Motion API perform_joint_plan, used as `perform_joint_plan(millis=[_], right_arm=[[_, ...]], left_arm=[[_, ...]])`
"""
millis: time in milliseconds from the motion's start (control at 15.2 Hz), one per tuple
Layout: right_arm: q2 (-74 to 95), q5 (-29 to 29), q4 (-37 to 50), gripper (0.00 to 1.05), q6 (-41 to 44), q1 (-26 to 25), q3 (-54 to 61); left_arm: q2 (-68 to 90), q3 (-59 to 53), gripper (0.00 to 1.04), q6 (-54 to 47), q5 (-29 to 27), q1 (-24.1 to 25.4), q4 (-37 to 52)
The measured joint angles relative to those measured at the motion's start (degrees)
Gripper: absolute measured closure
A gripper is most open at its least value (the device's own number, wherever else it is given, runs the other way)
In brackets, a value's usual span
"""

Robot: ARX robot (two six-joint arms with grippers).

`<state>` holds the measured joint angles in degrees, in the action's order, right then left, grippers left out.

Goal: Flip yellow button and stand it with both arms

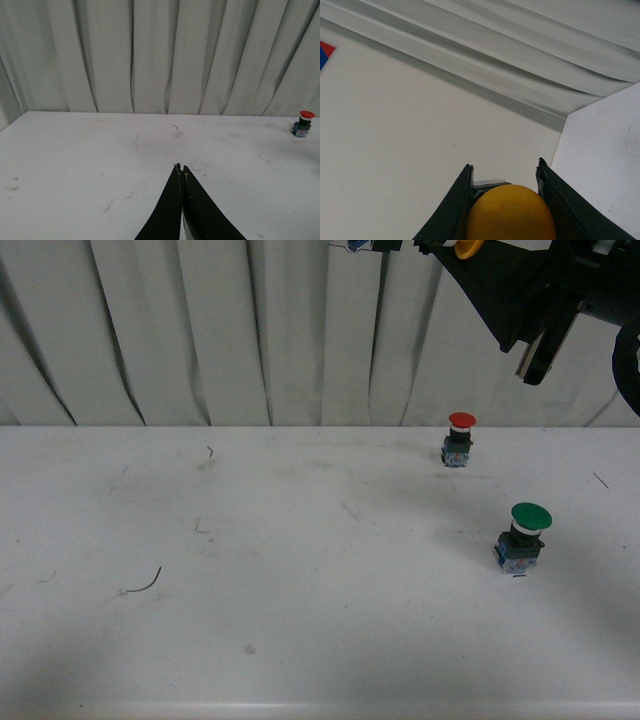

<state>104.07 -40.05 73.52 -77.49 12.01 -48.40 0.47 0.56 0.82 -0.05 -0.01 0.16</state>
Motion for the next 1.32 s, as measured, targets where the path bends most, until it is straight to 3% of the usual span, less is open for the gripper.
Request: perform_joint_plan(millis=[330, 461, 593, 791, 989, 1318], right_arm=[[0.07, 0.04, -0.07, 0.69, 0.61, 0.37, 0.00], [0.13, 0.63, 0.02, 0.69, 1.86, 0.37, 0.02], [0.13, 0.90, -0.02, 0.69, 7.82, 0.22, 0.66], [-1.68, 3.76, -0.66, 0.69, 22.36, -0.87, 0.85], [-4.20, 10.71, -14.40, 0.69, 39.78, -2.32, -2.54], [-0.09, 31.10, -39.30, 0.69, 70.14, -7.63, -10.08]], left_arm=[[0.00, 0.00, 1.02, 0.04, 0.02, 0.00, -0.37], [0.00, 0.00, 0.84, 0.02, 0.02, 0.00, -0.37], [0.00, 0.00, 0.58, 0.02, 0.02, 0.00, -0.37], [0.00, 0.00, 0.31, 0.02, 0.02, 0.00, -0.37], [0.00, 0.00, 0.06, 0.00, 0.02, 0.00, -0.37], [0.00, 0.00, 0.07, -0.02, 0.02, 0.00, -0.37]])
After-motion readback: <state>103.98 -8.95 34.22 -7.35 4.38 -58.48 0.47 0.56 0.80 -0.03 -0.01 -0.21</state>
